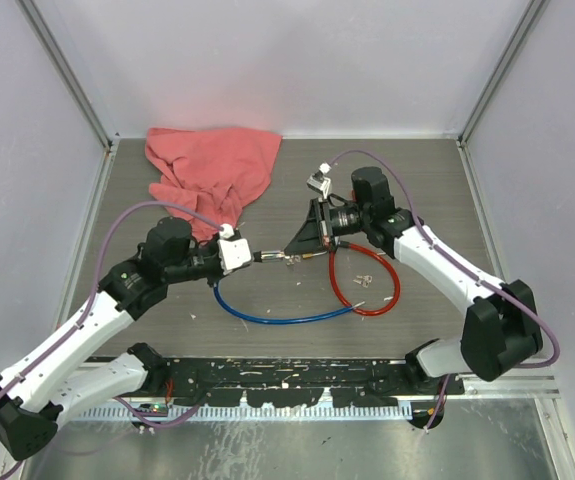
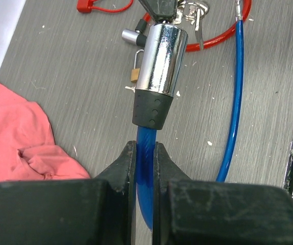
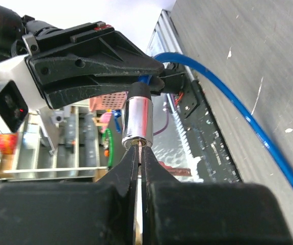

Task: Lock with the key
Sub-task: Lock the lock.

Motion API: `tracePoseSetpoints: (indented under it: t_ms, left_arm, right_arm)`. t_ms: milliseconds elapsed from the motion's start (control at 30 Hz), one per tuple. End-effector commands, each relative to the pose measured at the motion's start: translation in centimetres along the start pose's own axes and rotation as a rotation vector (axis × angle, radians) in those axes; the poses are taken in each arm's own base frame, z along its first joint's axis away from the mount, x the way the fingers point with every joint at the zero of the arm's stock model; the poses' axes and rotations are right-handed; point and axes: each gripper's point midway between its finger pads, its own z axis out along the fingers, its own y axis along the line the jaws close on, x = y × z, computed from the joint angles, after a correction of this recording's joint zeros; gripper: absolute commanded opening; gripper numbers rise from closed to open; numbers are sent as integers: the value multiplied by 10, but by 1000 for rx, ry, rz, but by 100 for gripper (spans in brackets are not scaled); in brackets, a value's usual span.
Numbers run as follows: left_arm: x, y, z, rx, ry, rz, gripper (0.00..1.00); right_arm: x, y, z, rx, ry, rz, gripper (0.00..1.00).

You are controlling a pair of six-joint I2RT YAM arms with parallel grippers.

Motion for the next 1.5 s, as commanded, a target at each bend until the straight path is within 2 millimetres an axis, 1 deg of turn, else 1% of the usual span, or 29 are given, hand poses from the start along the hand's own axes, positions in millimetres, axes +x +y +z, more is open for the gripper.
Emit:
tracePoseSetpoints:
  t_ms: [0, 100, 167, 233, 333, 367, 433, 467, 567, 667, 733, 767, 833, 867, 900, 933, 1033, 1100, 1200, 1300, 1467]
  left_arm:
    - [-19, 8, 0, -22, -47, 56, 0]
    - [-16, 7, 1, -20, -32, 66, 0]
    - [-14, 6, 1, -18, -25, 71, 0]
    - [-13, 6, 0, -19, -21, 76, 0]
    - [-12, 5, -2, -24, -22, 80, 0]
    - [-12, 4, -3, -24, -24, 82, 0]
    - [-11, 3, -3, -23, -26, 84, 0]
    - [-11, 3, -3, -24, -26, 84, 0]
    - [-10, 2, -3, -18, -27, 83, 0]
    - [-11, 1, -2, -10, -32, 82, 0]
    - [-12, 0, -2, -5, -35, 81, 0]
    - [-12, -1, -2, -3, -37, 80, 0]
    - [-13, -1, -1, 0, -42, 77, 0]
    - [-13, -2, -1, 2, -42, 76, 0]
    - [-13, -2, -1, 5, -45, 75, 0]
    - [-13, -3, -1, 7, -45, 74, 0]
    - [-12, -4, 0, 16, -46, 69, 0]
    - [-12, -5, 1, 21, -44, 65, 0]
    - [-12, -6, 3, 29, -45, 60, 0]
    - [-11, -7, 4, 36, -42, 56, 0]
    - [-11, -7, 5, 45, -40, 55, 0]
  right_arm:
    - [8, 11, 2, -62, 76, 200, 1]
    - [8, 7, 3, -59, 88, 272, 5]
    - [7, 4, 4, -56, 91, 288, 11]
    - [4, 4, 4, -63, 87, 261, 20]
    - [-15, 10, -5, -76, 53, 104, 35]
    - [-23, 9, -10, -62, 34, 31, 41]
    - [-33, 0, -23, -2, 11, -64, 49]
    - [-38, -3, -27, 15, 2, -161, 51]
    - [-44, -7, -38, 55, -18, -332, 52]
    - [-46, -1, -46, 72, -24, -615, 51]
    - [-45, 4, -51, 75, -29, -897, 52]
    - [-41, 4, -53, 64, -24, -1061, 56]
    - [-28, -4, -57, 47, -8, -1443, 71]
    - [-22, -7, -57, 23, -3, -1611, 76]
    - [-17, -8, -56, -9, 19, -1705, 77]
    - [-14, -10, -54, -50, 35, -1754, 77]
    - [-10, 3, -49, -153, 1, -1917, 75]
    - [-9, 5, -43, -166, 21, -2000, 74]
    - [-13, 7, -35, -159, 55, -2038, 66]
    - [-15, 6, -27, -149, 77, -2040, 57]
    - [-10, 8, -19, -173, 91, -2032, 50]
